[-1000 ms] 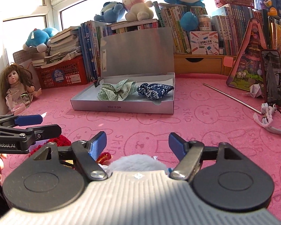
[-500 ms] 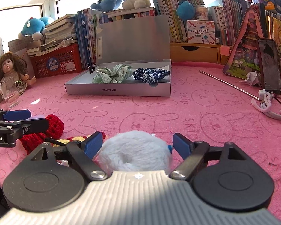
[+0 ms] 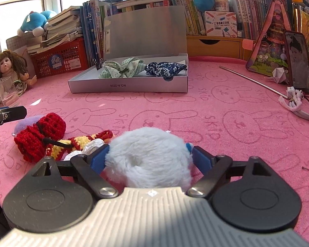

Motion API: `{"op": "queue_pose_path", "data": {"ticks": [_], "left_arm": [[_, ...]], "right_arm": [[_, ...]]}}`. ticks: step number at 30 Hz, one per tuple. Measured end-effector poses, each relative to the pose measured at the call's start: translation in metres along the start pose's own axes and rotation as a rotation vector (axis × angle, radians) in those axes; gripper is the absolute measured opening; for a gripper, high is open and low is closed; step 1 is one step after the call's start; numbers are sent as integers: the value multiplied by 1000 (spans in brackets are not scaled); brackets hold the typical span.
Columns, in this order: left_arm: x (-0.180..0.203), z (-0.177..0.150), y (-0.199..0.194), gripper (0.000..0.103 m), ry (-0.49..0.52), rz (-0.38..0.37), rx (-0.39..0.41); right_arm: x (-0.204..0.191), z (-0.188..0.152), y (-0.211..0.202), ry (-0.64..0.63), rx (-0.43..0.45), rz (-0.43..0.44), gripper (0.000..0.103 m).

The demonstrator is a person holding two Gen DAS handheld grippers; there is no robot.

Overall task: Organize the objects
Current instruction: 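Close the left tool on the purple plush while the right tool grasps the white fluffy plush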

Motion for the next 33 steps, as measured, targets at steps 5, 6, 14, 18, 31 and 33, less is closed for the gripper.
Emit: {"op": "queue_pose_path", "data": {"ticks": [5, 6, 14, 18, 31, 33], "left_arm": [[-6, -13, 5, 90, 2, 5, -47], [-4, -15, 6, 90, 5, -2, -52], [12, -17, 21, 91, 3, -22, -60], [7, -20, 29, 91, -26, -4, -70], [7, -25, 31, 96, -30, -1, -54], [6, -25, 32, 96, -36, -3, -54]], "right_arm": [[-3, -2, 3, -19, -11, -2, 91], [-3, -3, 3, -21, -12, -2, 92], [-6, -4, 5, -48, -16, -11, 93], [-8, -5, 6, -65, -20, -15, 94], [-12, -6, 8, -92, -29, -27, 96], [-12, -6, 8, -92, -29, -27, 96]]}}
Point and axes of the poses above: each gripper's, at about its wrist camera, not at the fingertips, and y roughly the way its jaws point, x to its right, z to its top, the point moved 9 cm from there along y, roughly the way its jaws point, and after that the axes turned 2 degrees about y, right-handed, at the moved point
